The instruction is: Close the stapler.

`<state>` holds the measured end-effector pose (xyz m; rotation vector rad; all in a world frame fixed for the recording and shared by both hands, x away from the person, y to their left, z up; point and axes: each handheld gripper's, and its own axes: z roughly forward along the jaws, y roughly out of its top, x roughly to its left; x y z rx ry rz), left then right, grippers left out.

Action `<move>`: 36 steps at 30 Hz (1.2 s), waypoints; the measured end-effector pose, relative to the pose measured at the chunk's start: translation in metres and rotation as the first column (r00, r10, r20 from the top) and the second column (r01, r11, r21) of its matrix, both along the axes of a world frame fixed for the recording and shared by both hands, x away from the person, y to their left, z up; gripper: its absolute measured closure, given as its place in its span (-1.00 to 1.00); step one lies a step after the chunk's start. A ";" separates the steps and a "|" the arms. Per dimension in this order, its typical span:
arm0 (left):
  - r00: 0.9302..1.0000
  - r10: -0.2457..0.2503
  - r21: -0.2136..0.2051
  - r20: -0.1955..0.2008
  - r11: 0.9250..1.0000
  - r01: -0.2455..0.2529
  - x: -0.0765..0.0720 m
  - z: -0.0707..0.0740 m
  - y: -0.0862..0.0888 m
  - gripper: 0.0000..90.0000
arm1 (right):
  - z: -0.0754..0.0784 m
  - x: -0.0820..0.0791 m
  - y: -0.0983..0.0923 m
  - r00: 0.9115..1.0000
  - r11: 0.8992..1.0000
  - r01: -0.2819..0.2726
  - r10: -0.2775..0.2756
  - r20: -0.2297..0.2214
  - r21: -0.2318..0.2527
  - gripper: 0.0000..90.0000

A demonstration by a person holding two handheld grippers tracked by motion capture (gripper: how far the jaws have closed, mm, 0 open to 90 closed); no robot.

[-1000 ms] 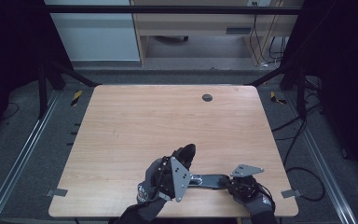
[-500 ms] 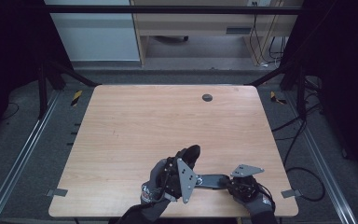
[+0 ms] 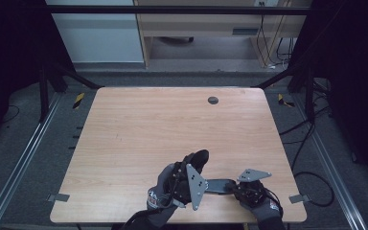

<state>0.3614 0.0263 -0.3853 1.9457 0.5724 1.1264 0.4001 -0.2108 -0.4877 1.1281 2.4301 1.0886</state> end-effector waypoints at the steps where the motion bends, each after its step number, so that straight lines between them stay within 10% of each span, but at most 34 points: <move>1: 1.000 0.000 0.002 0.001 1.000 0.000 0.000 0.000 0.000 0.30 | 0.000 0.000 0.000 1.000 1.000 0.000 0.000 0.000 0.000 1.00; 36: 0.999 -0.020 0.105 0.025 0.994 0.017 -0.001 -0.011 -0.024 0.29 | 0.000 -0.001 0.000 1.000 1.000 -0.001 0.001 -0.007 0.003 1.00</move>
